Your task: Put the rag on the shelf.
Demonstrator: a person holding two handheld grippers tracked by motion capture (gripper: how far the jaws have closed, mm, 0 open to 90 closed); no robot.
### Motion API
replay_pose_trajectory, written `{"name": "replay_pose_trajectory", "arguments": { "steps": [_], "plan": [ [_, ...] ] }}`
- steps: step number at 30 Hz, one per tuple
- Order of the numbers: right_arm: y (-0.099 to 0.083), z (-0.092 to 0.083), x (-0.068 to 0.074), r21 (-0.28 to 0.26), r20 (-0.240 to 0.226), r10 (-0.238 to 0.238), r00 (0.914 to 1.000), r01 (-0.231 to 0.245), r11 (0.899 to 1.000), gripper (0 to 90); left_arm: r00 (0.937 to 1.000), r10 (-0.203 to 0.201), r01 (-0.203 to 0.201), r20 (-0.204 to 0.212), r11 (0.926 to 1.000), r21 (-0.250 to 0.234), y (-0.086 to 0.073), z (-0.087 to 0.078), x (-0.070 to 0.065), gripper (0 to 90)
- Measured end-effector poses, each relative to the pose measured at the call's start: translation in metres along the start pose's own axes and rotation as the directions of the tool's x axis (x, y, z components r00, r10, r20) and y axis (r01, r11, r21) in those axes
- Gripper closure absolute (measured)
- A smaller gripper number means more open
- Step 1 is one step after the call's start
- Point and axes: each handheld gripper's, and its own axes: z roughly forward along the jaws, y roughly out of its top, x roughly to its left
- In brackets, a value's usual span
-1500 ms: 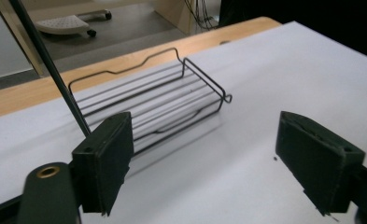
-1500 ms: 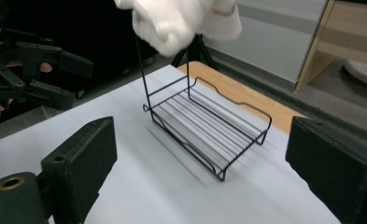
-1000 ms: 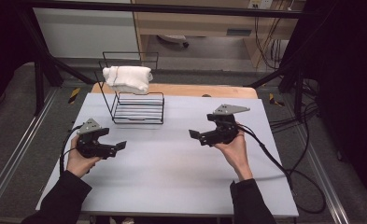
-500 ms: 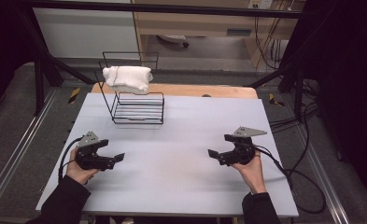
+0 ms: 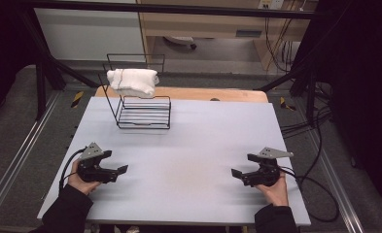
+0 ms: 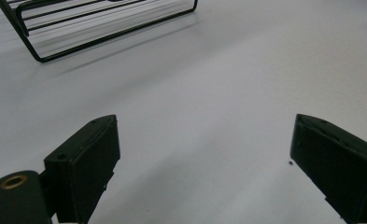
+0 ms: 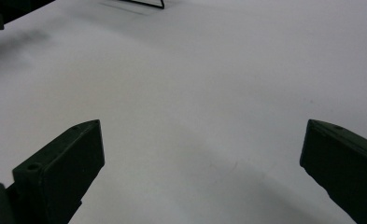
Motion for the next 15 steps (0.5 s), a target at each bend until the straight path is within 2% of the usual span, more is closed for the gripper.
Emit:
{"name": "replay_pose_trajectory", "arguments": {
  "steps": [6,15],
  "plan": [
    [-0.0103,-0.0020,-0.0003,0.015,0.001,0.013,0.9999,-0.013,1.000,0.5,0.9999,-0.010,0.010,-0.006,0.9999,0.001,-0.0054,-0.0013,0.0010,8.3],
    [-0.0113,-0.0030,0.0006,0.011,-0.002,0.008,1.0000,-0.008,1.000,0.5,0.9999,-0.005,0.006,-0.009,0.9999,0.009,-0.0095,-0.0017,0.0022,8.3]
  ]
}}
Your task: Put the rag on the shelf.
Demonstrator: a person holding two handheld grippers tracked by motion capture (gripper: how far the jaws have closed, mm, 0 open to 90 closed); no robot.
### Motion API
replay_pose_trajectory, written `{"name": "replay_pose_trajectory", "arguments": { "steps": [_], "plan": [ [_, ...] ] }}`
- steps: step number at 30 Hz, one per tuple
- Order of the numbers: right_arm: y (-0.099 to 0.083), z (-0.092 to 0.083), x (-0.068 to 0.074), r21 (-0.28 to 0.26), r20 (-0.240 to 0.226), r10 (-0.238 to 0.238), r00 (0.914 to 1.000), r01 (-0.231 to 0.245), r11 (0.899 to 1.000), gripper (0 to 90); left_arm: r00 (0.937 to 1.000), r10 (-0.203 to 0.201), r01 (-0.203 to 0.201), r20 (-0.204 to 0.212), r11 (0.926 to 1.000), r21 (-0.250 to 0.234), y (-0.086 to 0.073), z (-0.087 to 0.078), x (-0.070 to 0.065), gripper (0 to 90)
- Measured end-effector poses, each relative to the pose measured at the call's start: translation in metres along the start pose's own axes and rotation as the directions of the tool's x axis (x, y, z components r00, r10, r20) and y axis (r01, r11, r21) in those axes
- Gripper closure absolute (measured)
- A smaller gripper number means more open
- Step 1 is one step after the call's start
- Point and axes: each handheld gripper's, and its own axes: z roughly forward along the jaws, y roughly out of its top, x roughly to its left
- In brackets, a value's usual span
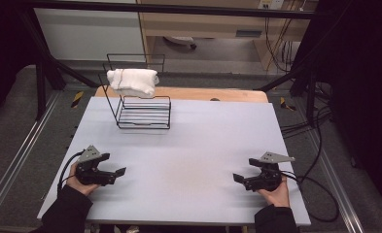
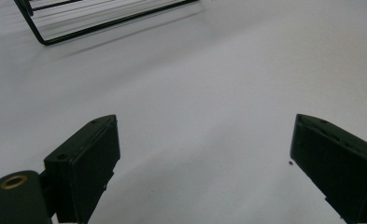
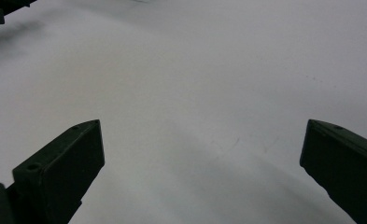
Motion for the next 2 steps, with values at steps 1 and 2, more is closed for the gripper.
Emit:
{"name": "replay_pose_trajectory", "arguments": {
  "steps": [1,2],
  "plan": [
    [0.0000,-0.0002,-0.0001,-0.001,0.000,-0.001,1.0000,0.001,1.000,0.5,1.0000,0.003,-0.003,0.000,1.0000,0.001,0.0000,0.0000,-0.0004,8.3],
    [0.0002,-0.0006,-0.0001,-0.001,0.001,0.000,1.0000,0.000,1.000,0.5,1.0000,0.003,-0.003,0.000,1.0000,0.001,0.0000,0.0000,-0.0004,8.3]
  ]
}}
